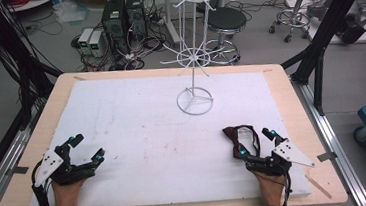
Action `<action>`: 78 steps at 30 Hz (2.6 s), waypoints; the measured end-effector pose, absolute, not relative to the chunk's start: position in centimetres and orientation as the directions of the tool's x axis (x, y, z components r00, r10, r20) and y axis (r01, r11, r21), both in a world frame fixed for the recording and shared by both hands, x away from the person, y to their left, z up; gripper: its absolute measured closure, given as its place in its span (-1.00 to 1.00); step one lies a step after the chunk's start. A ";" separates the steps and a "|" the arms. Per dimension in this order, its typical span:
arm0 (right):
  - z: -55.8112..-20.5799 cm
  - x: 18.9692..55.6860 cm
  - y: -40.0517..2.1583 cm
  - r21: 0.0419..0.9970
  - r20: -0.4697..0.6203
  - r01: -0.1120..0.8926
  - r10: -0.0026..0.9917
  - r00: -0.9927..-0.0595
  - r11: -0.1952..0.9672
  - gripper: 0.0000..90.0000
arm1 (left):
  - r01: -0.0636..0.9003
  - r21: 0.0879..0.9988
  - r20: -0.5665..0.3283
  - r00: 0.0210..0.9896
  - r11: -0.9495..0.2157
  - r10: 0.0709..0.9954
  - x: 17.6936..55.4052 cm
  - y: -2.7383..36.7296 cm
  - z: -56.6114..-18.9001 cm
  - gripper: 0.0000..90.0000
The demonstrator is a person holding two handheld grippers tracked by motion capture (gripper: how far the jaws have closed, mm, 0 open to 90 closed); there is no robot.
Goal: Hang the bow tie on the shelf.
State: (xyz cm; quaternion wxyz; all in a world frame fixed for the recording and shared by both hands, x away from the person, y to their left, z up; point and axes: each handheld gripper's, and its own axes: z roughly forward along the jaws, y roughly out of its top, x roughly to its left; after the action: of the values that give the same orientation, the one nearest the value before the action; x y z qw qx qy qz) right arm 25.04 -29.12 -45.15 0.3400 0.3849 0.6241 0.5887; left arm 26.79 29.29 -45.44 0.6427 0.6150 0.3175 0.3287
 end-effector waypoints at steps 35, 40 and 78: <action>-41.0 26.7 -28.7 0.953 0.046 0.283 0.871 -0.489 0.108 -0.98 | -0.033 0.999 -0.002 0.582 0.026 0.813 26.8 29.3 -45.4 -0.79; -39.6 27.5 -28.2 0.920 0.052 0.362 0.867 -0.495 0.152 -0.98 | -0.033 0.999 -0.002 0.583 0.027 0.813 26.8 29.3 -45.4 -0.79; -39.1 32.9 -25.8 0.589 0.052 0.693 0.836 -0.546 0.417 -0.87 | -0.035 0.999 -0.003 0.584 0.028 0.812 26.8 29.3 -45.4 -0.79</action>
State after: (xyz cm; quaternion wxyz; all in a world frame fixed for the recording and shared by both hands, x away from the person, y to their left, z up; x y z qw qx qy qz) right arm 32.87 -25.80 -39.13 0.1259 0.4593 0.8321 0.2842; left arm 26.78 29.27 -45.44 0.6434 0.6146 0.3163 0.3289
